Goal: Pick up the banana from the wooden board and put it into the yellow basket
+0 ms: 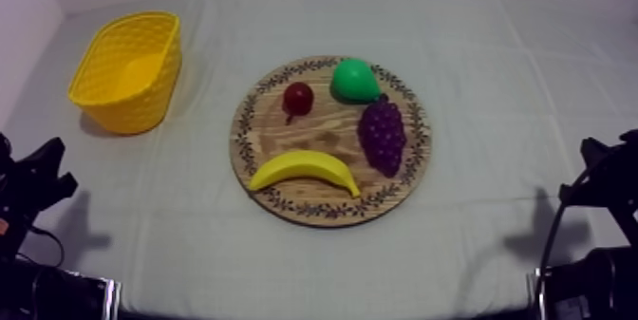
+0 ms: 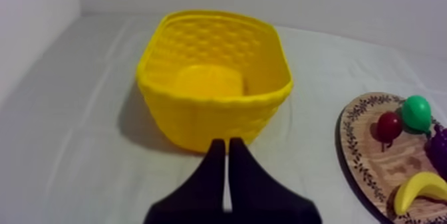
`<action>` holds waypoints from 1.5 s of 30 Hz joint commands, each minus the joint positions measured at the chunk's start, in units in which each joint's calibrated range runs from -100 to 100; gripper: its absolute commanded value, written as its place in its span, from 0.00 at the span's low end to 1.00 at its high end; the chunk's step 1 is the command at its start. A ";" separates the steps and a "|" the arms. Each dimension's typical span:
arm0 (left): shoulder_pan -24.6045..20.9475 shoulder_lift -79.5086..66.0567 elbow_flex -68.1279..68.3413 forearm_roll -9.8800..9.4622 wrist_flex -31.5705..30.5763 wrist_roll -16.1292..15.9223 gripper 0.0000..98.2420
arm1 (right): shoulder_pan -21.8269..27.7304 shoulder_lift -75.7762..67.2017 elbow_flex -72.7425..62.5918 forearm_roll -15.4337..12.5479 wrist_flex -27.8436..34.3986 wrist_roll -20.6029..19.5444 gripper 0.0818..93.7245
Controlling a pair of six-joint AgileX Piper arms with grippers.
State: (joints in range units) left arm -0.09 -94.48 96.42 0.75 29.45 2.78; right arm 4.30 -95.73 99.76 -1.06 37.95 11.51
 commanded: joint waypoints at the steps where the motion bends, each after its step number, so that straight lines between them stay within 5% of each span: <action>1: 0.34 2.20 -3.07 0.10 -0.61 -1.08 0.01 | -0.01 -0.02 0.02 0.01 0.03 0.00 0.00; 8: 2.51 11.80 -15.48 -0.09 -1.78 -4.77 0.01 | -0.01 -0.02 0.02 0.01 0.03 0.00 0.00; 14: 8.05 22.69 -30.14 -4.61 -1.07 -4.44 0.01 | -0.01 -0.02 0.02 0.01 0.03 0.00 0.00; 21: 15.21 35.85 -51.32 -5.97 9.38 -8.20 0.01 | -0.01 -0.02 0.02 0.01 0.03 0.00 0.00; 25: 20.74 41.59 -57.52 -8.54 11.54 -8.60 0.01 | -0.01 -0.02 0.02 0.01 0.03 0.00 0.00; 37: 33.43 53.38 -59.64 -11.22 11.58 -11.68 0.02 | -0.01 -0.02 0.02 0.01 0.03 0.00 0.00; 45: 39.33 59.53 -54.61 -12.86 10.89 -9.87 0.02 | -0.01 -0.02 0.02 0.01 0.03 0.00 0.00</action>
State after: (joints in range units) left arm 37.76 -35.82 40.74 -11.92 40.23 -7.52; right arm 4.30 -95.73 99.76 -1.06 37.95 11.51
